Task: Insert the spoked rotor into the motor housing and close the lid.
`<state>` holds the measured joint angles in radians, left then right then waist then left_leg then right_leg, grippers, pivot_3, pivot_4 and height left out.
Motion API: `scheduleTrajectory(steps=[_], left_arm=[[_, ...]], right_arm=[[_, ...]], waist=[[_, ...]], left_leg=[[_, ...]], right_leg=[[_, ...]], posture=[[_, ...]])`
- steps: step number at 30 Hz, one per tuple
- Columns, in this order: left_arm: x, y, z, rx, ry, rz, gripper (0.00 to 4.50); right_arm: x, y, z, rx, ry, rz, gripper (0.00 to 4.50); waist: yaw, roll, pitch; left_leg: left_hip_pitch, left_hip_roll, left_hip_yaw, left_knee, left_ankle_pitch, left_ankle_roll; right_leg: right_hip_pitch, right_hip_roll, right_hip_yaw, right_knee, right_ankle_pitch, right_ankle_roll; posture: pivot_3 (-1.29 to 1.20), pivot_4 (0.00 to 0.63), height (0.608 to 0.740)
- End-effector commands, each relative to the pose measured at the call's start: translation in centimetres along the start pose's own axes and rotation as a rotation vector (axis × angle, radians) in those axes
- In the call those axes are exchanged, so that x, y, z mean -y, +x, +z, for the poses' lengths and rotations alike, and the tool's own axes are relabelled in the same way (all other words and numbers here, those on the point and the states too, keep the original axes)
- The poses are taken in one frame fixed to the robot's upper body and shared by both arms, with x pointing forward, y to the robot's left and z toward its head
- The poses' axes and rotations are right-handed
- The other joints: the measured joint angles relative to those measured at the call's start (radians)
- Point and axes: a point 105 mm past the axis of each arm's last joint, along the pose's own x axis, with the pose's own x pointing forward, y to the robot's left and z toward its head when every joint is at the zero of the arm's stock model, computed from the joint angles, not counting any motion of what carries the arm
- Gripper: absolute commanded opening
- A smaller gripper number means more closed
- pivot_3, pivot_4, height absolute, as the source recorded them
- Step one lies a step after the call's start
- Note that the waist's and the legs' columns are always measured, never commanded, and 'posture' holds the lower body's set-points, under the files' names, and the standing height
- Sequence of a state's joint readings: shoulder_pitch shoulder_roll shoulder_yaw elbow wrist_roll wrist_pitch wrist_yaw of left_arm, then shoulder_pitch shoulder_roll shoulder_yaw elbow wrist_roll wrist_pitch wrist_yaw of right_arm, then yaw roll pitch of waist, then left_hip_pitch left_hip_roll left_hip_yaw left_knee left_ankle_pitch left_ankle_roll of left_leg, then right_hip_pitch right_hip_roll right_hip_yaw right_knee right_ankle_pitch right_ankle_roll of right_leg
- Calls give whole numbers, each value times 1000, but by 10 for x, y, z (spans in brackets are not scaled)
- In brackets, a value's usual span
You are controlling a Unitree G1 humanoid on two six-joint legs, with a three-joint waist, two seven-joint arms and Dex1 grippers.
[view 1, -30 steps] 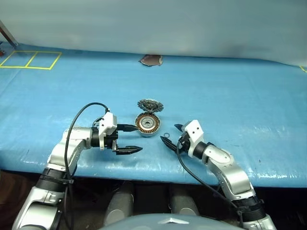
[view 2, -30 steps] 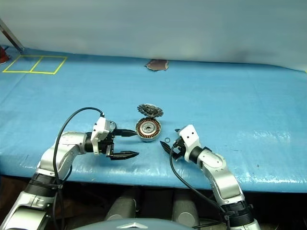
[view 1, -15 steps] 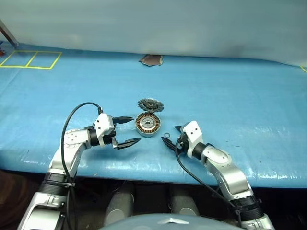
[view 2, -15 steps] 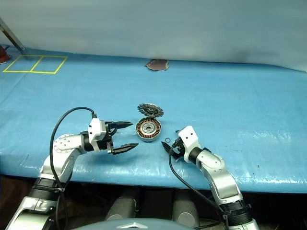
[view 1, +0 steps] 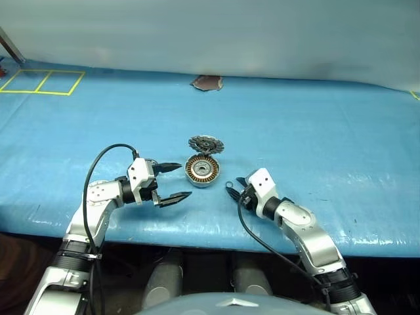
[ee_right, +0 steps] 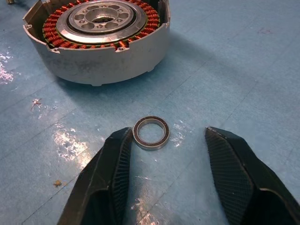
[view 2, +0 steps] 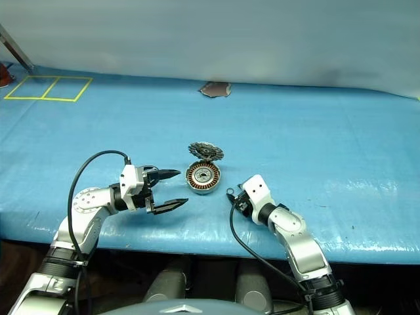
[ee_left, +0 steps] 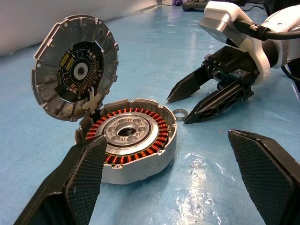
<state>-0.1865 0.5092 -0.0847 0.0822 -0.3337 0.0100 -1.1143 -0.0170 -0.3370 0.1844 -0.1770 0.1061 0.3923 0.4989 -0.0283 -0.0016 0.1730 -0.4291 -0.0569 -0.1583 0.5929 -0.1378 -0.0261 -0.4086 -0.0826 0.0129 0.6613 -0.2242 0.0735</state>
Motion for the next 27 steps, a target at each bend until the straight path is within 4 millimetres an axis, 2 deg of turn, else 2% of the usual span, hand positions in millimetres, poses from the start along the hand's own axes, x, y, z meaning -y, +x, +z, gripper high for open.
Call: scheduleTrajectory(steps=[1, 5, 9, 15, 19, 22, 24, 27], left_arm=[[-6, -4, 5, 26, 18, 32, 4500], [-6, -4, 4, 29, 16, 37, 4500], [-5, -3, 4, 30, 12, 38, 4500], [-7, -7, 3, 19, 18, 46, 4500], [-7, -8, 3, 18, 18, 49, 4500], [-8, -10, 3, 15, 18, 54, 4500], [-10, -11, 3, 14, 30, 73, 4500], [-14, -12, 5, 24, 46, 103, 4500]], right_arm=[[1, -1, -3, -15, -7, -8, 1430], [1, -1, -3, -15, -7, -12, 1430], [7, -4, 1, -1, -14, -33, 772], [17, -7, 22, 48, -49, -61, 772], [18, -7, 46, 117, -79, -55, 772], [12, -4, 66, 166, -106, -16, 772], [1, 2, 79, 196, -119, 46, 772], [-17, 15, 86, 208, -107, 131, 772]], waist=[[0, 0, 0], [0, 0, 0], [1, 0, 0], [1, 0, 0], [0, 0, 0], [-2, 0, 0], [-2, 0, 0], [-2, 0, 0]], left_leg=[[0, 0, 0, 0, 0, 0], [0, 0, 0, 0, 0, 0], [0, 0, 0, 0, 0, 0], [-1, 0, 0, 0, 0, 0], [-1, 0, 1, -1, 0, 0], [-1, 0, 1, -1, 0, 0], [-1, 0, 1, -1, 0, 0], [-1, 0, 1, -2, 0, 0]], right_leg=[[0, 0, 0, 0, 0, 0], [0, 0, 0, 0, 0, 0], [0, 0, 0, 0, 0, 0], [-1, -1, 0, 0, 0, 0], [-2, -1, 0, 0, 0, 0], [-2, -1, 0, 0, 0, 0], [-2, -1, 0, 0, 0, 0], [-2, -1, -1, -1, 0, 0]], posture=[[0, 150, 740], [0, 150, 740], [0, 150, 740], [0, 150, 740], [0, 150, 740], [0, 150, 740], [0, 150, 740], [0, 150, 740]])
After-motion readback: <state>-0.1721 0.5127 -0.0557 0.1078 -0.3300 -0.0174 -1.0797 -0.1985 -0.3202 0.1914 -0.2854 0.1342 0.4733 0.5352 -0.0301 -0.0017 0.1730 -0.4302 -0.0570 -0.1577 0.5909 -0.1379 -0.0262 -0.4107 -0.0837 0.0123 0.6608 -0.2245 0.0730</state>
